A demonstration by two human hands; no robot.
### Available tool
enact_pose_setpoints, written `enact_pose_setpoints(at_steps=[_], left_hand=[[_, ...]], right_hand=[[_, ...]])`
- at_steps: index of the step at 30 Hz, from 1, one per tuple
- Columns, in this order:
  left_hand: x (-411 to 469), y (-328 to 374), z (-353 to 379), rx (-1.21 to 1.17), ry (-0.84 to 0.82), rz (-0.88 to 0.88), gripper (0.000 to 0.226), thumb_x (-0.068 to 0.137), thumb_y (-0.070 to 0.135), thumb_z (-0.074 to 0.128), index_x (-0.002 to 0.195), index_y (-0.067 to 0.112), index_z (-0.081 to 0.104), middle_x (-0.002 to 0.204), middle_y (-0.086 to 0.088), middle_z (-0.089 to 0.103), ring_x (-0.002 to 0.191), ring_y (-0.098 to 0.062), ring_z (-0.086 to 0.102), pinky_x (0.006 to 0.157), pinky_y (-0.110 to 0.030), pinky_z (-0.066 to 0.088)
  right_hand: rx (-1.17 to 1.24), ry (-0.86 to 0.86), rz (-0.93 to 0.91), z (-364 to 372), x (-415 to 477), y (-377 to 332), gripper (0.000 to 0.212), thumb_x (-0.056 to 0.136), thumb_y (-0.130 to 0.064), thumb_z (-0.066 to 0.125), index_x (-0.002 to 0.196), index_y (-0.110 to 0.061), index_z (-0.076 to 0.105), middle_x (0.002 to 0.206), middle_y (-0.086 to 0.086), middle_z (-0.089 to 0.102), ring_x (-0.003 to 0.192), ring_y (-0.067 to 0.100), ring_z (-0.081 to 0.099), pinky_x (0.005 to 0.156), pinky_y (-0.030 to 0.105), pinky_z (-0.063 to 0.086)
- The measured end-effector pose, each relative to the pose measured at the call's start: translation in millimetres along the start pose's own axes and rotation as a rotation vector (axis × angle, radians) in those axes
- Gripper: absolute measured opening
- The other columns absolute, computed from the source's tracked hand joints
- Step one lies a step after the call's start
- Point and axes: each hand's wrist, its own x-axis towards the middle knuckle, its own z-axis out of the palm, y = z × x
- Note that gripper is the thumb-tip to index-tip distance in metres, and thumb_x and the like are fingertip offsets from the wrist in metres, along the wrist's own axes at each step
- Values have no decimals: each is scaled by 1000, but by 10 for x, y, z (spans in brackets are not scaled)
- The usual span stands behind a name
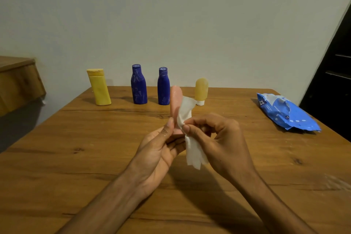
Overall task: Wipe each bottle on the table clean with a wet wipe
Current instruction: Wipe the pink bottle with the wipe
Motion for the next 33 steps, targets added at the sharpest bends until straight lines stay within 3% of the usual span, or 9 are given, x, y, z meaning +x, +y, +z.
enact_pose_setpoints(at_steps=[8, 16, 22, 26, 29, 33], left_hand=[[-11, 26, -8, 32, -36, -36, 50, 84, 18, 58, 131, 0, 52, 121, -24, 65, 112, -31, 65, 90, -41, 56], [-16, 10, 8, 69, -17, -47, 45, 82, 16, 59, 124, 2, 58, 112, -20, 70, 101, -26, 70, 82, -35, 60], [17, -9, -24, 109, 12, -17, 44, 83, 21, 59, 123, 2, 60, 112, -18, 71, 103, -26, 68, 90, -36, 55], [34, -6, -27, 99, 28, 8, 44, 83, 25, 60, 119, -1, 62, 104, -18, 71, 96, -23, 66, 87, -33, 52], [27, 1, -26, 83, 27, 2, 49, 79, 23, 62, 122, 0, 60, 113, -19, 70, 101, -24, 68, 89, -34, 56], [38, 12, -9, 67, 44, 13, 57, 75, 19, 64, 128, 0, 55, 114, -19, 70, 100, -24, 70, 80, -31, 60]], right_hand=[[50, 6, 27, -37, 20, 18, 15, 82, -20, 71, 97, -22, 72, 91, -14, 68, 85, -3, 59, 71, 9, 46], [54, 24, 53, -17, 31, 43, 16, 81, -22, 70, 97, -24, 72, 93, -15, 68, 86, -3, 59, 72, 10, 48], [60, 8, 90, -28, 27, 36, 14, 81, -25, 69, 94, -30, 70, 93, -19, 67, 85, -5, 60, 68, 13, 49], [78, -2, 122, -10, 21, 32, 14, 82, -27, 69, 96, -27, 71, 90, -16, 69, 83, -2, 62, 71, 20, 53], [116, 20, 144, -19, 22, 29, 16, 82, -25, 70, 97, -25, 72, 91, -14, 70, 82, 0, 64, 73, 25, 57], [148, 12, 148, -43, 22, 26, 13, 81, -25, 70, 93, -31, 71, 87, -16, 70, 81, 0, 65, 72, 27, 58]])
